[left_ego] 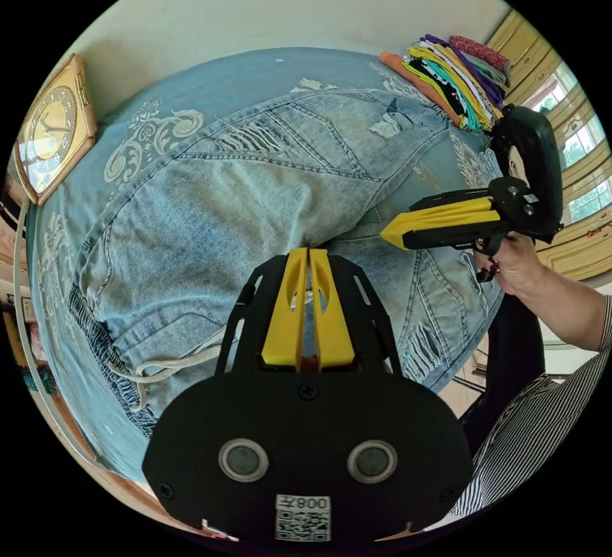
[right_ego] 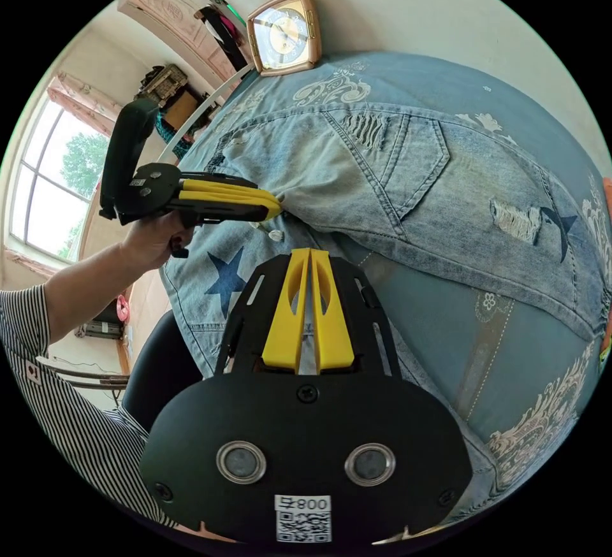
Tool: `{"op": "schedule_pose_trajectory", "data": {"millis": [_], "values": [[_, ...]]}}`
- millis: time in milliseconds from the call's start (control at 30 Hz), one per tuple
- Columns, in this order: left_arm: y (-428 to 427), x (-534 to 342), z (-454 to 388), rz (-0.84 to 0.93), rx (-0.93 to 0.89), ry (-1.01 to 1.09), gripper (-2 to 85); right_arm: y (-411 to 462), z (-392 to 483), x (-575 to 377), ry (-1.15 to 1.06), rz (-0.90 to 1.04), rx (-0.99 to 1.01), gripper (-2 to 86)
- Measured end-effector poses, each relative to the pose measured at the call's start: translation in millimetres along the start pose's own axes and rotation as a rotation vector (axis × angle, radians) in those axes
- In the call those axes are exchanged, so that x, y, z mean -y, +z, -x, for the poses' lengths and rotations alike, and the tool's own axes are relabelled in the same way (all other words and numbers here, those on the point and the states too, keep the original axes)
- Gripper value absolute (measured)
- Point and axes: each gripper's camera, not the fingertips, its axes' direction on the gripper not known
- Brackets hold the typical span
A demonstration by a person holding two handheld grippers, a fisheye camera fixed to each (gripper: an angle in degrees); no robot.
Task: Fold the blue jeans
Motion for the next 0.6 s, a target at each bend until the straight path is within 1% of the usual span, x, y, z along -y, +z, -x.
{"op": "schedule_pose_trajectory", "data": {"millis": [100,200,333,400,467,600], "values": [[3,10,17,-0.016,-0.124,-0.067,0.5,5,-7,10,-0.036,-0.002,-0.019,1.8],[5,18,28,-0.033,-0.189,-0.083,0.4,11,-12,22,-0.077,-0.002,-0.008,4.4],[9,30,34,-0.032,-0.223,-0.064,0.3,20,-26,38,-0.12,0.029,0.067,6.0],[12,36,36,-0.041,-0.222,-0.059,0.3,20,-34,43,-0.114,0.039,0.096,6.0],[14,40,39,-0.046,-0.234,-0.065,0.2,15,-49,46,-0.08,0.01,0.155,6.0],[19,49,45,-0.053,-0.275,-0.073,0.2,12,-66,46,-0.053,-0.008,0.18,5.8]]}}
